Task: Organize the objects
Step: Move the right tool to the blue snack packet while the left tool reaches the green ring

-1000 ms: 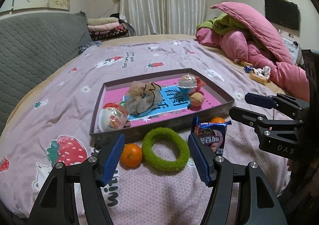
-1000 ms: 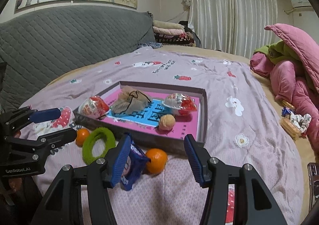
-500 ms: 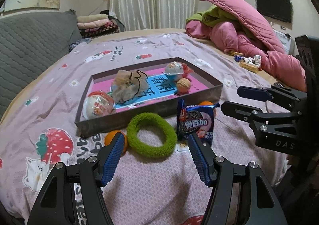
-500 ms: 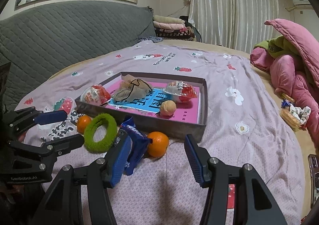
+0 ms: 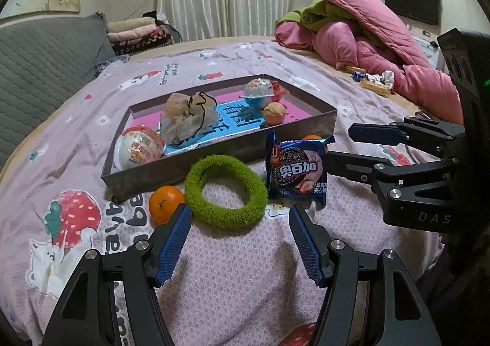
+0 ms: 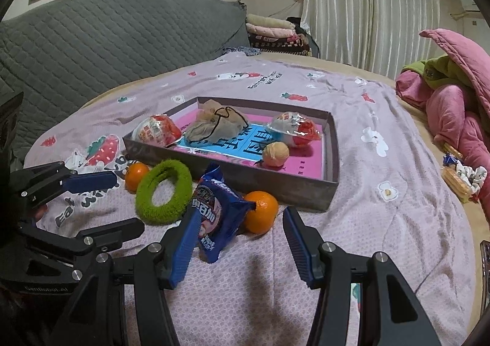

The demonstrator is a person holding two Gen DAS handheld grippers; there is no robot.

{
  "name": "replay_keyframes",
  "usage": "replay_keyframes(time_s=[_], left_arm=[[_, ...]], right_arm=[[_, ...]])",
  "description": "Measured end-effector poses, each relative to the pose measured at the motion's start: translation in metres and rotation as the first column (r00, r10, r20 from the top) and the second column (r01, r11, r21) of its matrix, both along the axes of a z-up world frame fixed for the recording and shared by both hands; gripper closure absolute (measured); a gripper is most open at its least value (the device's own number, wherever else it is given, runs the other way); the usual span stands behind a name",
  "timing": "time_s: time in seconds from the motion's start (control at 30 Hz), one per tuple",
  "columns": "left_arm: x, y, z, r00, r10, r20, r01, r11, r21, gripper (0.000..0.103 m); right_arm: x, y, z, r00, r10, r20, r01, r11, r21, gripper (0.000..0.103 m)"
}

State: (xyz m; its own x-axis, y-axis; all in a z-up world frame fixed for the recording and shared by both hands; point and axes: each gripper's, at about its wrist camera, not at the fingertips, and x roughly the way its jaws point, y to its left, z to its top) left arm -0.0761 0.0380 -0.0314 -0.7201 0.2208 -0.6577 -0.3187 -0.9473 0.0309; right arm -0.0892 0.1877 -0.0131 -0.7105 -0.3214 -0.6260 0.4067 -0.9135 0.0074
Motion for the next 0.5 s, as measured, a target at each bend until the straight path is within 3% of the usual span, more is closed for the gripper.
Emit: replay_keyframes(time_s=[0.33,0.5], left_arm=[[-0.011,-0.002,-0.014,1.000,-0.008,0.021,0.008,1.000,-0.007,0.035],[-0.018,0.002,-0.017,1.000,-0.017,0.005,0.017,0.999,-0.046,0.035]], right_arm=[[-0.007,-0.005,-0.006,0.999,0.017,0.032,-0.016,1.000,-0.008,0.048],[-0.011,-0.008,-0.010,0.999,0.023,0.044,-0.023,1.000,0.000,0.048]])
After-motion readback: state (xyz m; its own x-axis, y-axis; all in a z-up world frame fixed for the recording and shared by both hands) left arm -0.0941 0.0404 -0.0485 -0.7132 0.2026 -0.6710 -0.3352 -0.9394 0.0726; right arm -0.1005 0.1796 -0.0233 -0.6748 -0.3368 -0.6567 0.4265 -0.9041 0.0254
